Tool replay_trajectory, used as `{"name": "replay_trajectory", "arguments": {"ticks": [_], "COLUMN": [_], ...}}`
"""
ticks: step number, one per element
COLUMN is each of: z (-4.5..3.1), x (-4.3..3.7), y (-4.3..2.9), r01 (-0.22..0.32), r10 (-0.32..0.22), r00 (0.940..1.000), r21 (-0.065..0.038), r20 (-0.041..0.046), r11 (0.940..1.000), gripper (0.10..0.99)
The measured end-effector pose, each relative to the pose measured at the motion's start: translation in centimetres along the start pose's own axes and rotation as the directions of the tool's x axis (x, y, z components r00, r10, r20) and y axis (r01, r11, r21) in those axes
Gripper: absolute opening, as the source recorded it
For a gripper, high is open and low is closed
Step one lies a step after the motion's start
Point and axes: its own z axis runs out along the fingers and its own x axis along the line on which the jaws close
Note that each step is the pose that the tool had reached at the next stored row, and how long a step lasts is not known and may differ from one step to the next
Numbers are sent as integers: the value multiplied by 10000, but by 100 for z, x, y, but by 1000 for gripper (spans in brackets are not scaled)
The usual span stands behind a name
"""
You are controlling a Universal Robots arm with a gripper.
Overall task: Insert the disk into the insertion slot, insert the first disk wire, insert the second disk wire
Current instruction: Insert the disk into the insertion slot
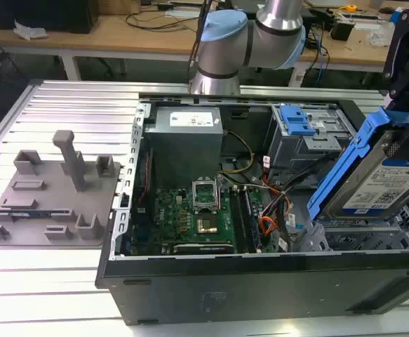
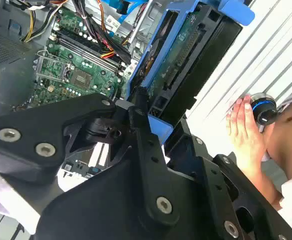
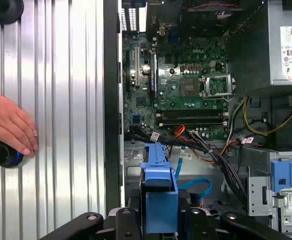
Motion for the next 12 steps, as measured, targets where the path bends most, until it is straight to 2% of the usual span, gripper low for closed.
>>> {"name": "replay_trajectory", "arguments": {"ticks": [12], "z": [0], "x": [-3], "y": [0], "r01": [0], "r10": [0], "r00": [10000], "r21": [0], "r20": [0], "r11": [10000], "gripper": [365]}}
